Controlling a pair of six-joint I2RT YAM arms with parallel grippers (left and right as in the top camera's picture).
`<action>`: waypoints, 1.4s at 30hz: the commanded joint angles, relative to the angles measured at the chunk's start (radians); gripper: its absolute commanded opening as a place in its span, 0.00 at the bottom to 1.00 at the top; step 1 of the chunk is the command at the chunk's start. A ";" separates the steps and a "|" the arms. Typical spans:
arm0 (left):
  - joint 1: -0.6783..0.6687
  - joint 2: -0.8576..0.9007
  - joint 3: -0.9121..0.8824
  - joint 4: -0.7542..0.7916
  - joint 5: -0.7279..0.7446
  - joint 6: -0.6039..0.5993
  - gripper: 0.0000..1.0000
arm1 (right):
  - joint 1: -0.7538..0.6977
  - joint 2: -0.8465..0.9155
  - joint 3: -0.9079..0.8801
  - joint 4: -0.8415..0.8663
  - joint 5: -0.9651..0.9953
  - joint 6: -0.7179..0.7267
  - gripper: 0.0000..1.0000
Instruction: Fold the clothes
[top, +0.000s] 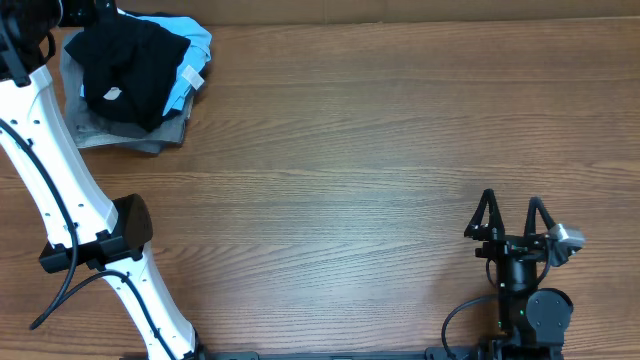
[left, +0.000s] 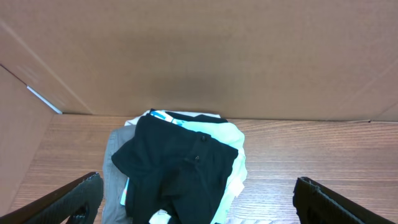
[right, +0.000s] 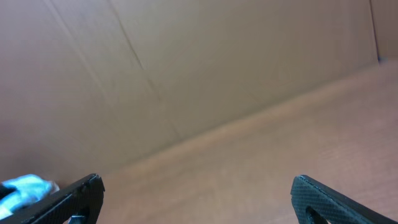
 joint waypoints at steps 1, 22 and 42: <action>-0.002 -0.014 0.004 0.000 0.011 -0.006 1.00 | 0.009 -0.026 -0.013 -0.043 0.008 0.015 1.00; -0.002 -0.014 0.004 0.000 0.011 -0.006 1.00 | 0.019 -0.026 -0.013 -0.091 -0.029 0.039 1.00; -0.060 -0.210 -0.197 0.001 0.009 -0.006 1.00 | 0.019 -0.026 -0.013 -0.091 -0.029 0.039 1.00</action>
